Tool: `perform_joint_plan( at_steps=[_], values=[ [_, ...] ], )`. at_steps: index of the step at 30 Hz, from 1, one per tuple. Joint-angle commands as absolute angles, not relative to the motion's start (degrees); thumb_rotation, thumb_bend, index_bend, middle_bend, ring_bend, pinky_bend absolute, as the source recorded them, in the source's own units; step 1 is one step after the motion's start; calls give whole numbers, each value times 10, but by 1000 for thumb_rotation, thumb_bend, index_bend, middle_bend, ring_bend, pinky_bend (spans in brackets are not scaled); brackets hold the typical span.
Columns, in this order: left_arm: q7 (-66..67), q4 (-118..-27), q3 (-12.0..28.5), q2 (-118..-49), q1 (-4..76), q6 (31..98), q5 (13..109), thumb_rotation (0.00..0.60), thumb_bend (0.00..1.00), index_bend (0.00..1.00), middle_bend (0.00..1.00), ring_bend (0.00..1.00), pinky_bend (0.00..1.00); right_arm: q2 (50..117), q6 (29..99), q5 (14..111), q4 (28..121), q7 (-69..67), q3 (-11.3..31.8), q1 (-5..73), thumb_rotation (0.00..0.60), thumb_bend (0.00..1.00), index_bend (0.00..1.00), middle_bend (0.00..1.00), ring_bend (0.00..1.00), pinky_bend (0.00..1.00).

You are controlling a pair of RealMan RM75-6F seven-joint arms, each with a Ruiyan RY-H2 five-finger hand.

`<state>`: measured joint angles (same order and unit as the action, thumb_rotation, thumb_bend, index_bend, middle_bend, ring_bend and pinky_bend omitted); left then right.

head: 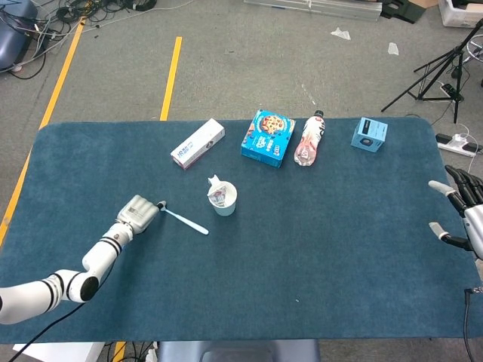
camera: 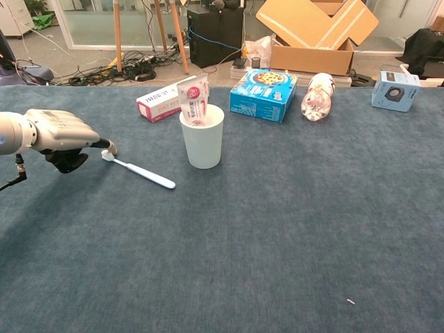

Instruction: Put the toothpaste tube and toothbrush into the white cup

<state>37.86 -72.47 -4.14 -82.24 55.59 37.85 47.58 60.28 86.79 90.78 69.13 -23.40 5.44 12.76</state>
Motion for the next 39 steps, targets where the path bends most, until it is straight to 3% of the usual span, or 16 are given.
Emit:
perform_joint_plan(
  at_steps=[1,12,28,39],
  values=[
    [389,-750,-51,-804,553,392,470,600,768,124,1000,931,910,603,869,909,691,-234,54,128,600,197,230,0,0,127],
    [399,-839,-78,-741,534,429,488,600,768,137,1000,932,910,607,866,911,690,-233,53,131,600,197,230,0,0,127],
    [388,-819,-65,-749,537,419,481,600,768,137,1000,932,910,608,860,910,695,-225,52,134,600,197,230,0,0,127],
    [396,-870,-79,-728,535,429,487,600,769,142,1000,934,910,611,863,909,686,-233,52,132,600,197,230,0,0,127]
  ],
)
